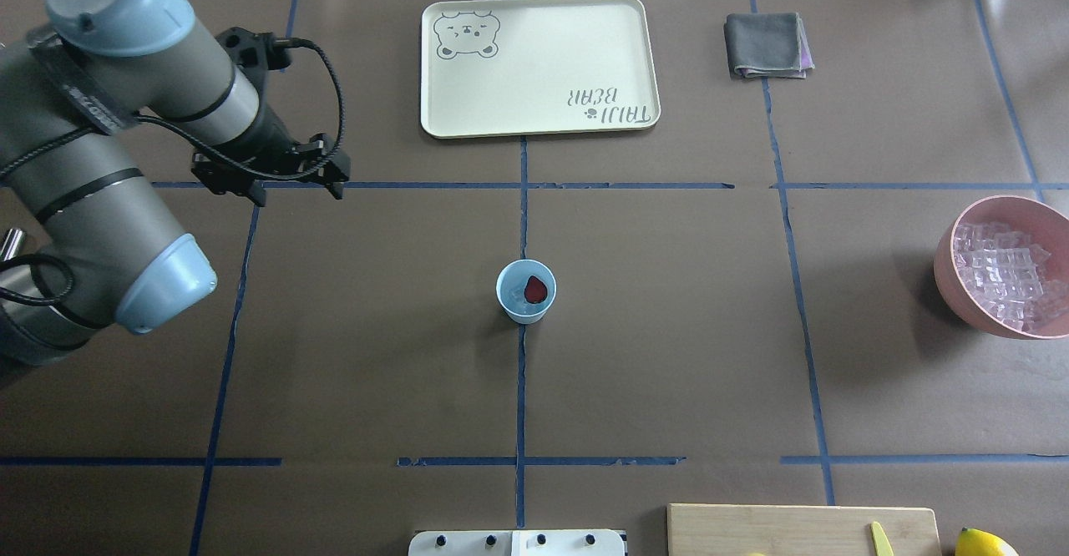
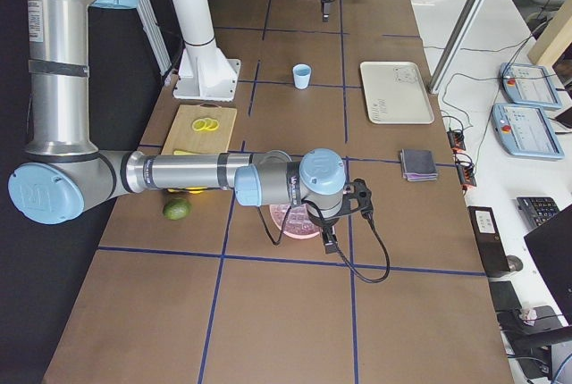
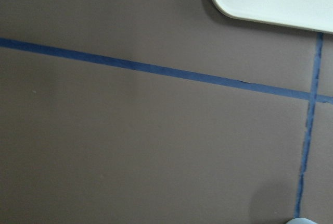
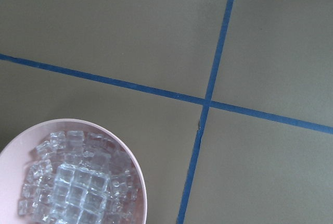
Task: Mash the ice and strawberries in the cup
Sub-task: 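Withdraw the left gripper from the cup back toward the pestle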
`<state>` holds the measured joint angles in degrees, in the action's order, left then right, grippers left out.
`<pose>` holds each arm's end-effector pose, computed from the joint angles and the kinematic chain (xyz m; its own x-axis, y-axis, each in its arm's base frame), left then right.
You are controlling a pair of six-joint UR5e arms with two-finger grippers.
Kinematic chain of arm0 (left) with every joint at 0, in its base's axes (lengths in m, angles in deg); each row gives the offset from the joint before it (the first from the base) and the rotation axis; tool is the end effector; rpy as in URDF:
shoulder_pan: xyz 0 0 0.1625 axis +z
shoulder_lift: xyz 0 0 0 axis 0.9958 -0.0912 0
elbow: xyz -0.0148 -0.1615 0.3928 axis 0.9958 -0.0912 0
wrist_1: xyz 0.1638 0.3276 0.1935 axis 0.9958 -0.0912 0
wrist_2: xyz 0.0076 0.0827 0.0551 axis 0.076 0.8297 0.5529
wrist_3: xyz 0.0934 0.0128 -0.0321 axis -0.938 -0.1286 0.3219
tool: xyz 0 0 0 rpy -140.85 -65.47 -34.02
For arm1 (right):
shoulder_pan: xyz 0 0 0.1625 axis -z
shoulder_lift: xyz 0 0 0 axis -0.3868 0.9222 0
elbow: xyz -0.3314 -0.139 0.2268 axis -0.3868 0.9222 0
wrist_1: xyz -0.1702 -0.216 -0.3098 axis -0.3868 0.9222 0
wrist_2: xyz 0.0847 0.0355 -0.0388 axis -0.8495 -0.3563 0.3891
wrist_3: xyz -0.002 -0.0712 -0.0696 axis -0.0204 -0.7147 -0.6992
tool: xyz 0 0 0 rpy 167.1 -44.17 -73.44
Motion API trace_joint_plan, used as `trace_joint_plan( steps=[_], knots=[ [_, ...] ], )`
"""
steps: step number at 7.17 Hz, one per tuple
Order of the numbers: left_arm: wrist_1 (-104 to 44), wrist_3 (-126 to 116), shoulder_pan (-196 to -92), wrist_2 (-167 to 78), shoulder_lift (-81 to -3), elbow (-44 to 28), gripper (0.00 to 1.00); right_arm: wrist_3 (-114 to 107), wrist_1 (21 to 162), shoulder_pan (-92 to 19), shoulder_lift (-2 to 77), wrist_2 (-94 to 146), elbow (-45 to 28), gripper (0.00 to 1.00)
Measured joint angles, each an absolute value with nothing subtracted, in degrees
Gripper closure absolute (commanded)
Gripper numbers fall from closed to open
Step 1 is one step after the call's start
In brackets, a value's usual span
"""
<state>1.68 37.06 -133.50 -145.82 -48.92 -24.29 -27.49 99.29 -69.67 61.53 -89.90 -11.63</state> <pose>0.3385 -0.5054 0.2766 0.6588 -0.0537 -0.7504 0.0559 0.9982 -0.0224 0.0778 -0.4687 0.6216 0.6562 -0.2045 0.7263 0.0437 0.9712 0.2341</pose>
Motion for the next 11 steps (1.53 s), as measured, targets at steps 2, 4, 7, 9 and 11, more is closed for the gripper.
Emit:
trace_joint_plan(
  steps=[2,4,7,9,11],
  knots=[
    [3.91,24.38,-139.03,-146.89,-41.43,-27.02,0.0,-24.83,97.27,-69.71,61.91,-90.1,-9.79,0.01],
    [3.61,8.16,-146.71,-148.25,-32.39,-27.06,0.0,-24.14,97.04,-69.71,61.85,-90.24,-9.6,0.01],
    [-7.84,-1.72,-153.08,-149.86,-21.18,-20.73,0.0,-23.99,97.01,-69.7,61.58,-90.28,-9.77,0.01],
    [-26.37,1.01,-153.36,-150.06,-18.3,-8.7,0.0,-24.02,96.97,-69.7,61.58,-90.29,-9.93,0.01],
    [-37.61,9.11,-153.07,-149.8,-18.32,-1.54,0.0,-24.04,96.94,-69.71,61.6,-90.29,-10.02,0.01]
  ],
)
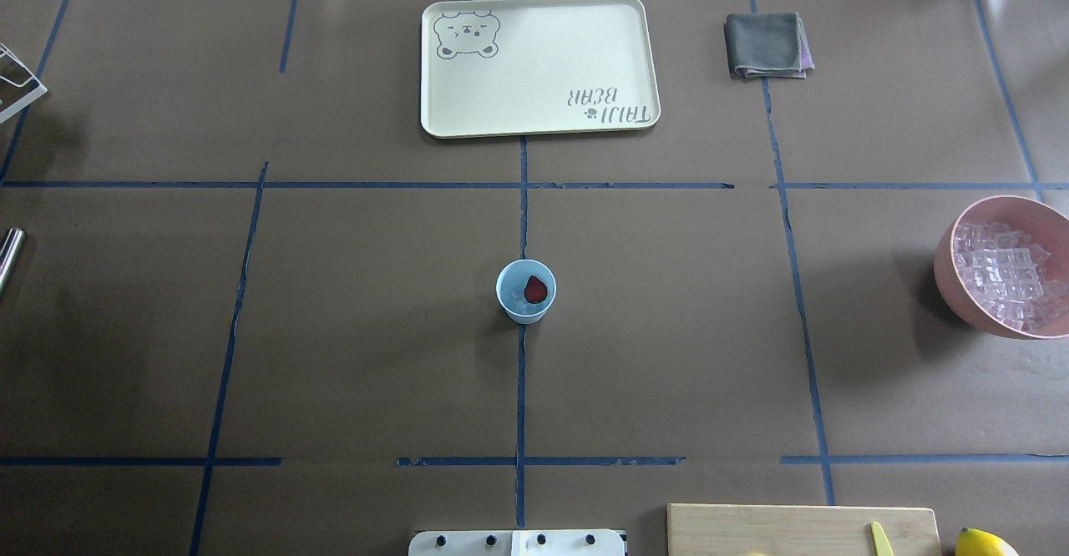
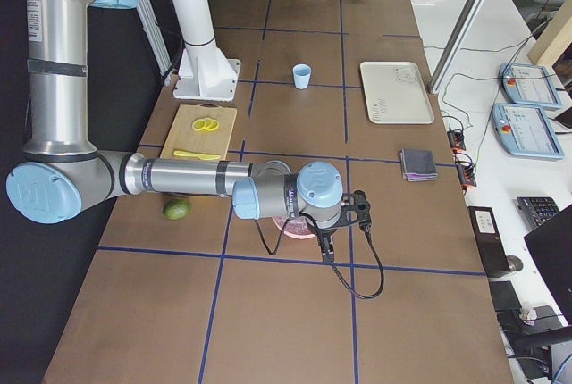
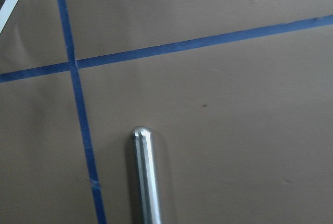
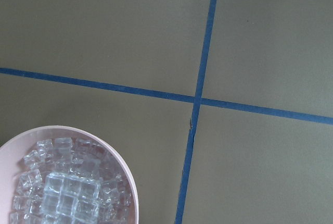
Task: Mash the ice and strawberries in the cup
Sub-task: 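Withdraw the left gripper from the cup back toward the pestle, then grasp the metal pestle with the left gripper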
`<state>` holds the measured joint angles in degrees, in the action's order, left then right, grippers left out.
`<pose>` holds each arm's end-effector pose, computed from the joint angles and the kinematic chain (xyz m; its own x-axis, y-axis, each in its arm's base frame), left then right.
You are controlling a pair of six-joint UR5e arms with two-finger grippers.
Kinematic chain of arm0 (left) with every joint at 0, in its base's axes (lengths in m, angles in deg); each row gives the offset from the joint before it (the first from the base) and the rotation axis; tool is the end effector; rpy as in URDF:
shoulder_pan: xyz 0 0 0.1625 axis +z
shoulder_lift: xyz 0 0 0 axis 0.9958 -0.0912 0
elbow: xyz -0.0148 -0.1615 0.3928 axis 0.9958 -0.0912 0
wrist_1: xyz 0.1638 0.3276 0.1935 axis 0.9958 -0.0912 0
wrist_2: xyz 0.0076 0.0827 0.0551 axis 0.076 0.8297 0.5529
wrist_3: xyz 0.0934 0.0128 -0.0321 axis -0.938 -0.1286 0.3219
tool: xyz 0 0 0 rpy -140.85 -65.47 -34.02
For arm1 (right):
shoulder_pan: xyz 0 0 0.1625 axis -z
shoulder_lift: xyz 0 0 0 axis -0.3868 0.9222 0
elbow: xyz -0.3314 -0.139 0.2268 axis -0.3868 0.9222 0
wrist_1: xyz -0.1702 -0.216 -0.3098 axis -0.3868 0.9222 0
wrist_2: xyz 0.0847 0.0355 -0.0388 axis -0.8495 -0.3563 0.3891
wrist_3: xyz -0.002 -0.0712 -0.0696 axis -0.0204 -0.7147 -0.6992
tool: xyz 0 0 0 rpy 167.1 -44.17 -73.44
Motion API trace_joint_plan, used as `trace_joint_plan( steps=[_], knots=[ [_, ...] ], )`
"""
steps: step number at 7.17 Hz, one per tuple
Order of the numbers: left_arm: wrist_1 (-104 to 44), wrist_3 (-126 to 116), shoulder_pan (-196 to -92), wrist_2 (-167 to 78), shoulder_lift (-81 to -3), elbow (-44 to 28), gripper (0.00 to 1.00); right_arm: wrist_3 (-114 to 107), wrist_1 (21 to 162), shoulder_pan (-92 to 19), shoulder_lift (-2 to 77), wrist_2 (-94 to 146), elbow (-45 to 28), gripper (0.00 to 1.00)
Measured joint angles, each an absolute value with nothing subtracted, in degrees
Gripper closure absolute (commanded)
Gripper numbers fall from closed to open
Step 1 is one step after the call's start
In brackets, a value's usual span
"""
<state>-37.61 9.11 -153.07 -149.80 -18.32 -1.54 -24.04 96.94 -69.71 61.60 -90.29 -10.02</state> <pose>0.1092 -0.4725 0.6847 0.7334 0.0486 -0.6781 0.0171 0.9958 0.0899 0.0777 -0.4689 0.6313 0.6530 -0.1548 0.7414 0.0031 0.9794 0.2017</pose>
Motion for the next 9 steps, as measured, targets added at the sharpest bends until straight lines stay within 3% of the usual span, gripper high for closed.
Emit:
trace_joint_plan(
  steps=[9],
  knots=[
    [-40.55,13.62,-148.35,-149.6,-18.64,2.12,0.0,-24.16,96.92,-69.72,61.46,-90.29,-9.63,0.01]
  ],
)
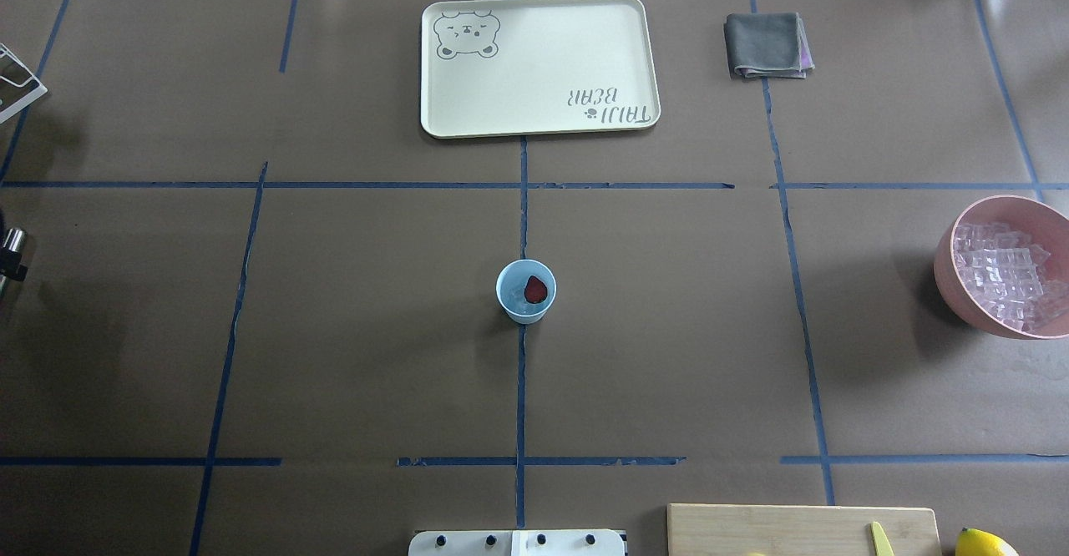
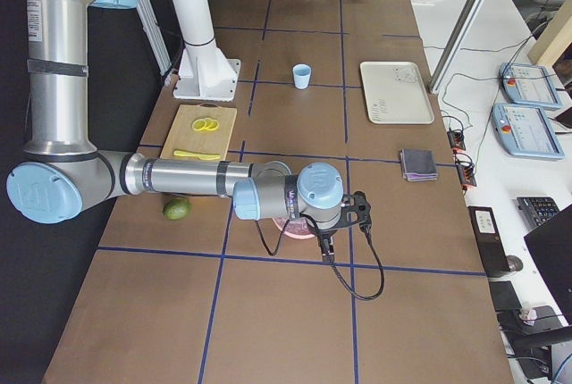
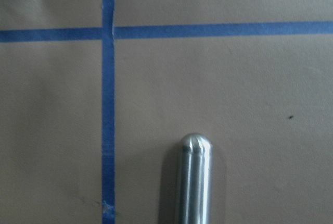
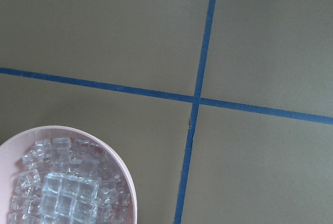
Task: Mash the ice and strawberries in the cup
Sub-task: 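Grasp the metal pestle with the left gripper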
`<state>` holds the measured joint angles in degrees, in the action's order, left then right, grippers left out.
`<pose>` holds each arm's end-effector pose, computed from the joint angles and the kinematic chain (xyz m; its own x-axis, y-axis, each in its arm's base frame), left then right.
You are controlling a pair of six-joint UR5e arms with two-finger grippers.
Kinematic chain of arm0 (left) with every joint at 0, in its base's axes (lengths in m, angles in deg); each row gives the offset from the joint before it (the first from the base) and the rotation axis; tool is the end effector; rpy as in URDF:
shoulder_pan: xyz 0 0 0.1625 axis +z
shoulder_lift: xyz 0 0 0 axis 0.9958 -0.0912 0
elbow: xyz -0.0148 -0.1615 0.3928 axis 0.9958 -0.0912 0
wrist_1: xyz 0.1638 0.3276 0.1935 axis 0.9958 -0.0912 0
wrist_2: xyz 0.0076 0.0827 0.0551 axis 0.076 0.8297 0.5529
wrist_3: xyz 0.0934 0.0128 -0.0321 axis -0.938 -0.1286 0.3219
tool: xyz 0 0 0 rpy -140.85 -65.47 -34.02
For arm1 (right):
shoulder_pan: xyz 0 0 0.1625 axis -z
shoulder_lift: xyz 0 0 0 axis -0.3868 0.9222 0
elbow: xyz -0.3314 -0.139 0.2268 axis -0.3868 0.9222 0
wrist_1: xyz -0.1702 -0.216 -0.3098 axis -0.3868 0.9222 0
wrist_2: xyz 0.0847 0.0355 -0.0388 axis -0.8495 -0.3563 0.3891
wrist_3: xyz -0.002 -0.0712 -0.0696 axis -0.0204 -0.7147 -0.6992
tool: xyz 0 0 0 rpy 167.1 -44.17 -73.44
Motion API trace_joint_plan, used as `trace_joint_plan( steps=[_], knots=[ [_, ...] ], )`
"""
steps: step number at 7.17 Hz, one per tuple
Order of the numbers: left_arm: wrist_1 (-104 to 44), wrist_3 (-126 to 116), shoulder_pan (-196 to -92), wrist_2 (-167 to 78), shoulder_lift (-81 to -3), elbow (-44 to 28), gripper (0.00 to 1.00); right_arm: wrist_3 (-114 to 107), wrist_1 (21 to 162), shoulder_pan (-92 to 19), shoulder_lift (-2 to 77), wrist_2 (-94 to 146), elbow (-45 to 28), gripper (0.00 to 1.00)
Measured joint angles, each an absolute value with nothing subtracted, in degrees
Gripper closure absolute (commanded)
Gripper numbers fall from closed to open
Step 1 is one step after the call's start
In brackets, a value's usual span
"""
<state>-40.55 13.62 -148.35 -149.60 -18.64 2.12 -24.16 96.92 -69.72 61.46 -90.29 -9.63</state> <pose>0.1464 -0.4600 0.7084 0.7338 0.0260 -0.6788 -0.0064 0.9995 0.0314 0.0779 -0.4697 0.6335 0.6529 -0.1537 0.7417 0.0043 0.9799 0.1993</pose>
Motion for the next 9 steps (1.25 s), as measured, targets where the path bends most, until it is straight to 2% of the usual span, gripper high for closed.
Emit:
trace_joint_plan(
  steps=[3,4,6,7,8,9],
  knots=[
    [-40.49,13.65,-148.32,-149.72,-19.47,3.22,0.0,-24.16,96.92,-69.7,61.24,-90.28,-9.61,0.01],
    [-40.48,13.65,-148.32,-149.72,-19.61,3.48,0.18,-24.16,96.92,-69.7,61.2,-90.29,-9.61,0.01],
    [-40.54,13.63,-148.31,-149.81,-19.76,3.75,0.7,-24.16,96.92,-69.71,61.18,-90.29,-9.61,0.01],
    [-40.58,13.59,-148.31,-149.86,-19.79,3.76,0.91,-24.16,96.92,-69.7,61.17,-90.28,-9.61,0.01],
    [-40.62,13.55,-148.31,-149.87,-19.79,3.75,0.99,-24.15,96.92,-69.7,61.17,-90.29,-9.69,0.01],
    [-40.64,13.56,-148.31,-149.84,-19.82,3.64,1.0,-24.16,96.92,-69.71,61.17,-90.29,-9.73,0.01]
  ],
)
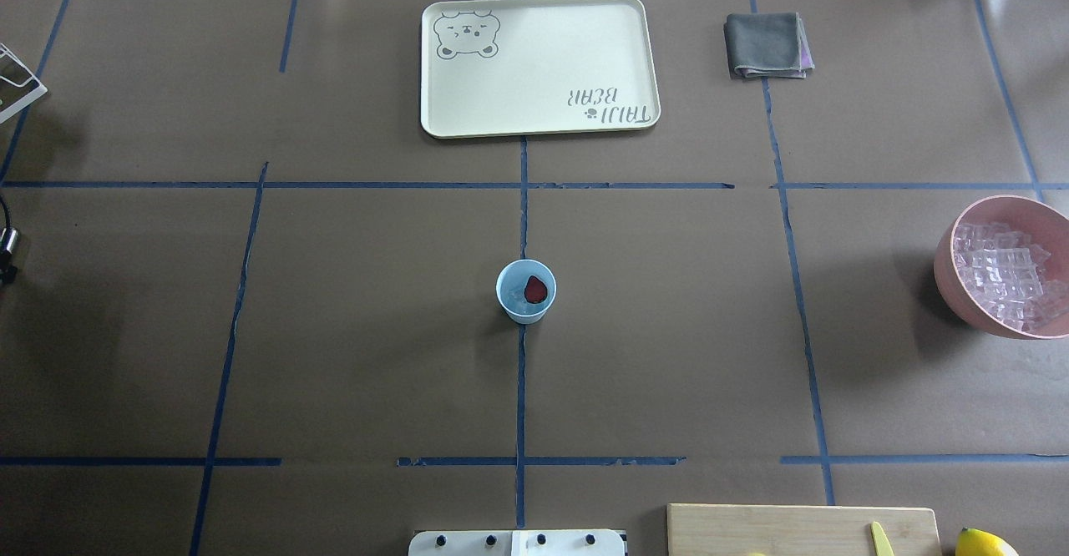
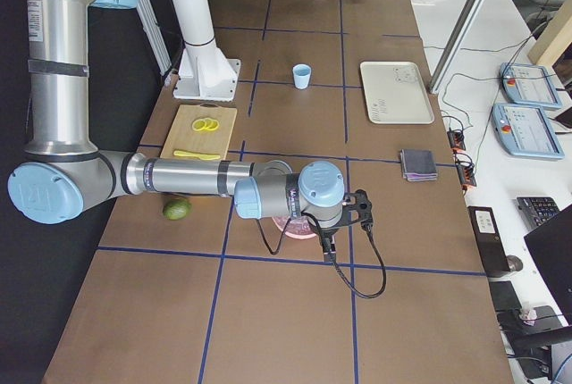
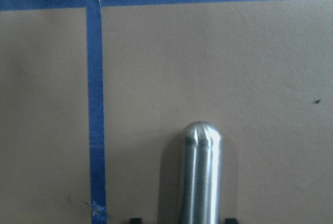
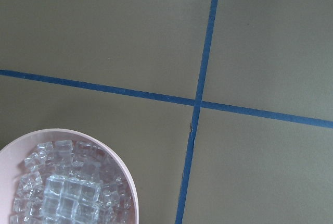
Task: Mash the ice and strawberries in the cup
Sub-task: 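Grasp the metal pestle with the left gripper, then lift the pestle upright with the left gripper and carry it over the cup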
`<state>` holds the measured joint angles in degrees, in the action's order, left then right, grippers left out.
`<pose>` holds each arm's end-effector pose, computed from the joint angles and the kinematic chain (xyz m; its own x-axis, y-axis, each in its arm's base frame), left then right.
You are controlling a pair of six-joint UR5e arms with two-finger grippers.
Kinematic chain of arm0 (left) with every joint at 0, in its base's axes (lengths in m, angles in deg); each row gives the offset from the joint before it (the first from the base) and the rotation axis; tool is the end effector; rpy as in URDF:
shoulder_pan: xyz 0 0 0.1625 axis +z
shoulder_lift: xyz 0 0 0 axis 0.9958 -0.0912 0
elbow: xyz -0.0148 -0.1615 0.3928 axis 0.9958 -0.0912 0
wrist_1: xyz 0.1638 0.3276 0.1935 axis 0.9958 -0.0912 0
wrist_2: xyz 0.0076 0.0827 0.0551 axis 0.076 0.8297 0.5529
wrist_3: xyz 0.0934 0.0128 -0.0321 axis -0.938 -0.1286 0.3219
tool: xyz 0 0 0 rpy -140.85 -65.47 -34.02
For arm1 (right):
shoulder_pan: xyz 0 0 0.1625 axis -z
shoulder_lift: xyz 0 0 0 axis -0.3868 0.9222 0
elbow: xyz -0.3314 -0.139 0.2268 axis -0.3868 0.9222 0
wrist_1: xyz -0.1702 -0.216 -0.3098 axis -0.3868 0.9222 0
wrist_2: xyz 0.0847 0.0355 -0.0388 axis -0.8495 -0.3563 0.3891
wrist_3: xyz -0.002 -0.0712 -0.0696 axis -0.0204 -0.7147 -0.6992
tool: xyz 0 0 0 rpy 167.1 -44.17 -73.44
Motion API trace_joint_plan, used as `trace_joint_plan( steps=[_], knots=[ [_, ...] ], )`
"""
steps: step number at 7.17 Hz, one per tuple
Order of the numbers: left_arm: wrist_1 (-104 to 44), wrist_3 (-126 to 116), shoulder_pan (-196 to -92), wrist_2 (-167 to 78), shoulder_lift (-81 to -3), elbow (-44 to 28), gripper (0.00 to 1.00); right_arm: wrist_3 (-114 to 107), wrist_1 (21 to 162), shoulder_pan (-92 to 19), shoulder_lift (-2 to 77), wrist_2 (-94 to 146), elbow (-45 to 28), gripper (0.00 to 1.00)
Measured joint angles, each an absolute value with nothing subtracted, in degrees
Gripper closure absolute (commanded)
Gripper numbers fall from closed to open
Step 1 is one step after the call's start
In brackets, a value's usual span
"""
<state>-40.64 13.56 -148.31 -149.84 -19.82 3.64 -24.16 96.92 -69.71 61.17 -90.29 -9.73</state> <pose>0.1506 -0.4669 0.7114 0.7328 0.0250 -0.6800 -0.0095 0.9996 0.0265 0.0779 -0.4722 0.6303 0.6531 -0.1589 0.7405 0.0045 0.9785 0.2060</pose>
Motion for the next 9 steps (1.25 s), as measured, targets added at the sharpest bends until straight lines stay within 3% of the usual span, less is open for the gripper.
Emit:
trace_joint_plan(
  steps=[2,6,9],
  knots=[
    [-40.06,13.77,-148.36,-150.29,-19.71,0.81,1.0,-24.16,96.92,-69.75,61.17,-90.31,-9.81,0.01],
    [-25.89,13.35,-148.3,-147.33,-19.92,-21.32,1.0,-24.07,96.92,-69.74,61.32,-90.39,-10.39,0.01],
    [-24.19,13.3,-144.82,-138.62,-24.0,-31.44,1.0,-24.2,96.85,-69.76,61.22,-90.5,-11.52,0.01]
  ],
)
